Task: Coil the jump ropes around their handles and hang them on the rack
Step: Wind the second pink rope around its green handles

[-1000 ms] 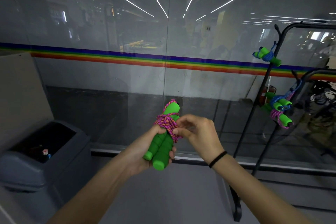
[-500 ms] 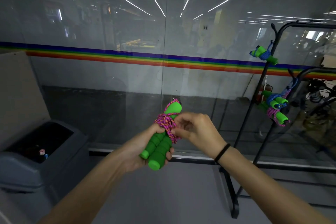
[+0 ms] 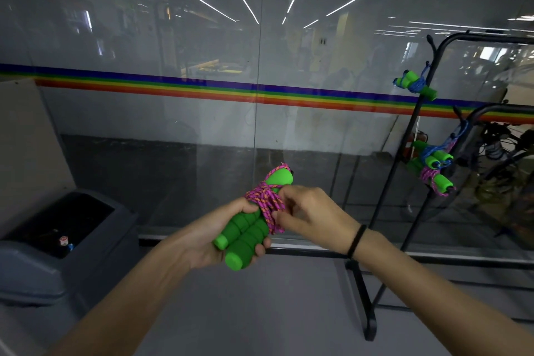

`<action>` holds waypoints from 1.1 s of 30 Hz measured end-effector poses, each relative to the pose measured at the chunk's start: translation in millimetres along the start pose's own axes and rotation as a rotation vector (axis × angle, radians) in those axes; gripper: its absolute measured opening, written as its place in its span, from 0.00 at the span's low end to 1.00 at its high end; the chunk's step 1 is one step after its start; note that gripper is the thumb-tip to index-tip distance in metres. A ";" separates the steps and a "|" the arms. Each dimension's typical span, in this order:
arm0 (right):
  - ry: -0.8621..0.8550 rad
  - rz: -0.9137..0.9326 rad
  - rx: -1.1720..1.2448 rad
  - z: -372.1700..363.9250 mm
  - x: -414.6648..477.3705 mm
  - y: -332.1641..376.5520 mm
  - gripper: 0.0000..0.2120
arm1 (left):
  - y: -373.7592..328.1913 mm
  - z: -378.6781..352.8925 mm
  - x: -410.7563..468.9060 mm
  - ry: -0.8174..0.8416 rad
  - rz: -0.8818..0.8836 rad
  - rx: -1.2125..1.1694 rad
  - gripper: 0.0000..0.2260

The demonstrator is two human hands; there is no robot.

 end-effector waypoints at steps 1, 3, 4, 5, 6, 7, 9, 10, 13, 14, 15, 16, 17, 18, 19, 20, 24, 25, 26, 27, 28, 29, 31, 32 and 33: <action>-0.022 0.020 -0.066 -2.1 -0.1 3.1 0.08 | -0.4 0.6 -0.9 0.001 0.003 -0.010 0.16; -0.058 0.051 -0.140 -5.1 -0.3 8.1 0.06 | 0.0 1.8 -3.0 0.008 0.002 -0.050 0.16; -0.075 0.055 -0.152 -5.5 0.1 9.4 0.05 | 0.2 2.1 -4.3 0.013 -0.003 -0.078 0.16; -0.094 0.047 -0.154 -5.3 0.5 9.9 0.05 | 0.3 2.0 -5.2 0.015 -0.010 -0.103 0.16; -0.115 0.035 -0.154 -5.0 1.0 10.5 0.04 | 0.6 1.9 -5.6 0.017 -0.016 -0.121 0.16; -0.134 0.021 -0.156 -5.5 1.8 11.7 0.04 | 1.1 1.2 -6.1 0.020 -0.022 -0.134 0.15; -0.166 -0.033 -0.180 -9.4 4.5 16.7 0.05 | 2.0 -0.7 -5.9 0.023 -0.034 -0.148 0.15; -0.177 -0.078 -0.201 -11.9 5.8 19.4 0.06 | 2.6 -1.6 -5.3 0.019 -0.045 -0.154 0.15; -0.218 -0.156 -0.195 -12.2 8.4 23.0 0.09 | 4.5 -2.5 -3.6 -0.008 -0.089 -0.157 0.15; -0.215 -0.164 -0.157 -10.1 9.2 22.1 0.09 | 5.5 -1.5 -3.2 -0.019 -0.106 -0.155 0.15; -0.195 -0.177 -0.102 -8.2 10.1 20.0 0.09 | 6.6 -0.3 -3.2 -0.025 -0.123 -0.150 0.16; -0.155 -0.202 -0.030 -6.7 11.1 17.7 0.07 | 7.7 1.1 -4.0 -0.032 -0.137 -0.144 0.16; -0.097 -0.231 0.058 -5.5 11.8 15.4 0.06 | 8.6 2.6 -4.9 -0.041 -0.148 -0.134 0.17; -0.039 -0.250 0.168 -4.2 11.5 13.6 0.04 | 9.1 4.4 -6.3 -0.050 -0.155 -0.121 0.16; -0.008 -0.266 0.278 -2.8 11.1 12.1 0.03 | 9.3 6.1 -7.7 -0.056 -0.157 -0.106 0.16; -0.004 -0.277 0.353 -1.1 10.4 11.9 0.03 | 9.1 7.3 -9.4 -0.056 -0.157 -0.089 0.16; -0.129 -0.231 -0.007 -2.8 9.2 16.8 0.05 | 8.2 10.8 -10.6 -0.077 -0.180 0.004 0.12; -0.157 -0.200 -0.129 -7.1 10.0 20.3 0.05 | 8.6 10.7 -10.5 -0.079 -0.190 0.009 0.11; -0.178 -0.181 -0.188 -11.7 11.0 23.9 0.05 | 8.5 9.7 -10.5 -0.073 -0.202 0.007 0.11; -0.198 -0.179 -0.202 -16.2 12.6 27.1 0.04 | 8.0 8.7 -10.4 -0.062 -0.218 0.010 0.11; -0.209 -0.188 -0.207 -20.2 13.8 30.5 0.01 | 6.9 7.4 -11.1 -0.052 -0.231 0.023 0.11; -0.233 -0.196 -0.205 -23.5 15.0 32.2 0.02 | 5.9 7.0 -11.2 -0.052 -0.241 0.045 0.11; -0.270 -0.181 -0.212 -27.6 15.2 28.4 0.01 | 4.9 7.9 -11.4 -0.060 -0.231 0.084 0.11; -0.290 -0.158 -0.208 -28.3 14.6 27.0 0.04 | 5.0 8.6 -12.6 -0.058 -0.212 0.094 0.12; -0.299 -0.141 -0.204 -28.8 13.2 26.9 0.05 | 5.5 9.4 -13.2 -0.053 -0.195 0.100 0.12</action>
Point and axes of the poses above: each hand's wrist, its own x-axis towards the middle knuckle, its own z-axis out of the back of the hand, y = z × x, the point moved 1 cm from there along x, towards the middle knuckle, and after that the axes turned 9 degrees about y, right-handed, at the moved point
